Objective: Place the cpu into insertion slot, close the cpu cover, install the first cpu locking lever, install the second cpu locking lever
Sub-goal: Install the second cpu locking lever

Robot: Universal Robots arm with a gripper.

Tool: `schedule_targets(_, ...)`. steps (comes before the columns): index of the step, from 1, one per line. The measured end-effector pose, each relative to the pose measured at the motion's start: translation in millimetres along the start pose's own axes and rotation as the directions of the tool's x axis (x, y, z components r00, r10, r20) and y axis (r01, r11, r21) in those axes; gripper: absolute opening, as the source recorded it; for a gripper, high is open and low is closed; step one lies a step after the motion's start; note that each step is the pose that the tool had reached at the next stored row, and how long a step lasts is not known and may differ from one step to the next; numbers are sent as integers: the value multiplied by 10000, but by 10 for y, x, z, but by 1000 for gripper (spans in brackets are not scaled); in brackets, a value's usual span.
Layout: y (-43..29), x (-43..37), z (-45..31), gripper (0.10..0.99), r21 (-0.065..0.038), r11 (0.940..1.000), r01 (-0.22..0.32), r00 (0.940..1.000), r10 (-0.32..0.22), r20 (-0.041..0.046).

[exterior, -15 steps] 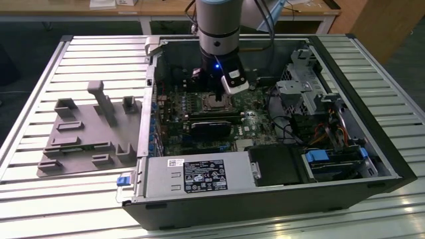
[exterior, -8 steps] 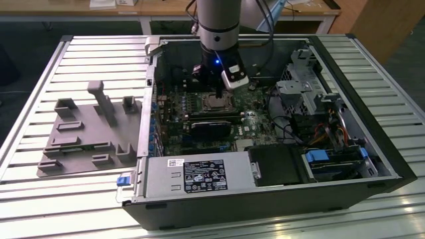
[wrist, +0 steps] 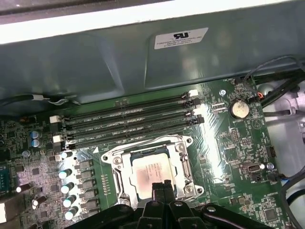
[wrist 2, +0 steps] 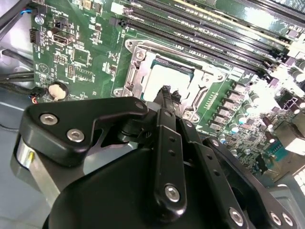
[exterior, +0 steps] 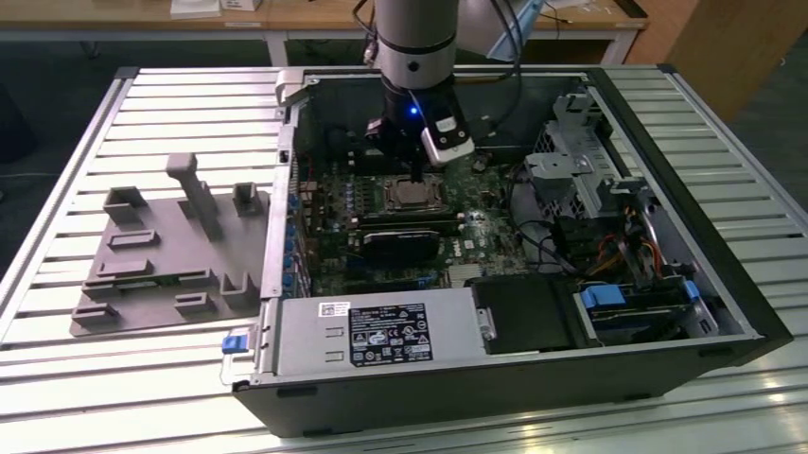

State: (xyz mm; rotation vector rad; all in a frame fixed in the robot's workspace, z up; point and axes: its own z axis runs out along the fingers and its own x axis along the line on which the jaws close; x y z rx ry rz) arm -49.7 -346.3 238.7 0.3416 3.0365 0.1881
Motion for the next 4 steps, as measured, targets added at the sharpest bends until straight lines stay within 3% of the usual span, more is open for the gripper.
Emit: schedule_targets(4,0,0,-1,102,6,10000,0,10000,0,0)
